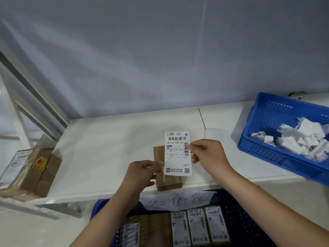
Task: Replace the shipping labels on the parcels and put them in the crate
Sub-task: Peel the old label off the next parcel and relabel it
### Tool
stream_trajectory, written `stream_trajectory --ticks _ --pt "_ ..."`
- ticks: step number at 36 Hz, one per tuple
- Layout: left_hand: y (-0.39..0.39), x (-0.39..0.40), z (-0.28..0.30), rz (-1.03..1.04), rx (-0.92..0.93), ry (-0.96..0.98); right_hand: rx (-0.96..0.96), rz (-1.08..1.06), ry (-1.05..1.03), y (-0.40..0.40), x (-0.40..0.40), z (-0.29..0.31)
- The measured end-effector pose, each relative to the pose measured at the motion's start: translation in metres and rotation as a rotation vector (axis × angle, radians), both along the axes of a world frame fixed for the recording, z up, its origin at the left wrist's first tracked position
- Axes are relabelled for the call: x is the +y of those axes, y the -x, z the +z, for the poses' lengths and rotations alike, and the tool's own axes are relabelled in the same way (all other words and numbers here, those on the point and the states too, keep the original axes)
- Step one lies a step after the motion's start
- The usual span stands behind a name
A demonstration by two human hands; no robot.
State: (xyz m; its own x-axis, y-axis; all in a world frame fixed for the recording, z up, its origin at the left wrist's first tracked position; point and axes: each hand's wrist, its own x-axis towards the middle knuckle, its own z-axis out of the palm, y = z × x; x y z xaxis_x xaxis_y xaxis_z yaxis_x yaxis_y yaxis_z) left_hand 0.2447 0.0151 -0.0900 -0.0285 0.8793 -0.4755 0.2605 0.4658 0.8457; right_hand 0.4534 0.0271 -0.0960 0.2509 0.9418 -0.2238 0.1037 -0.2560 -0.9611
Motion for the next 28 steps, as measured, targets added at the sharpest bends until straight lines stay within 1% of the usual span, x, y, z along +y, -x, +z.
stream_trajectory --ticks 3,8,13,18,22,28 --pt "-0.003 -0.001 0.001 0.006 -0.050 -0.001 -0.010 0.005 0.003 0.002 0.000 -0.002" --pt "-0.003 -0.003 0.001 -0.003 -0.039 0.015 -0.025 0.021 0.006 0.006 0.002 -0.007" --pt "-0.004 -0.004 -0.003 0.009 -0.070 0.052 -0.054 0.026 0.015 0.011 0.005 -0.013" --pt "-0.004 -0.001 -0.014 0.016 -0.045 0.038 -0.138 0.057 0.024 0.013 0.008 -0.021" --pt "0.003 0.004 -0.022 0.030 0.023 0.006 -0.208 0.063 0.035 0.014 0.007 -0.028" --pt "0.005 0.007 -0.025 0.034 -0.011 0.031 -0.219 0.011 0.007 0.020 0.012 -0.038"
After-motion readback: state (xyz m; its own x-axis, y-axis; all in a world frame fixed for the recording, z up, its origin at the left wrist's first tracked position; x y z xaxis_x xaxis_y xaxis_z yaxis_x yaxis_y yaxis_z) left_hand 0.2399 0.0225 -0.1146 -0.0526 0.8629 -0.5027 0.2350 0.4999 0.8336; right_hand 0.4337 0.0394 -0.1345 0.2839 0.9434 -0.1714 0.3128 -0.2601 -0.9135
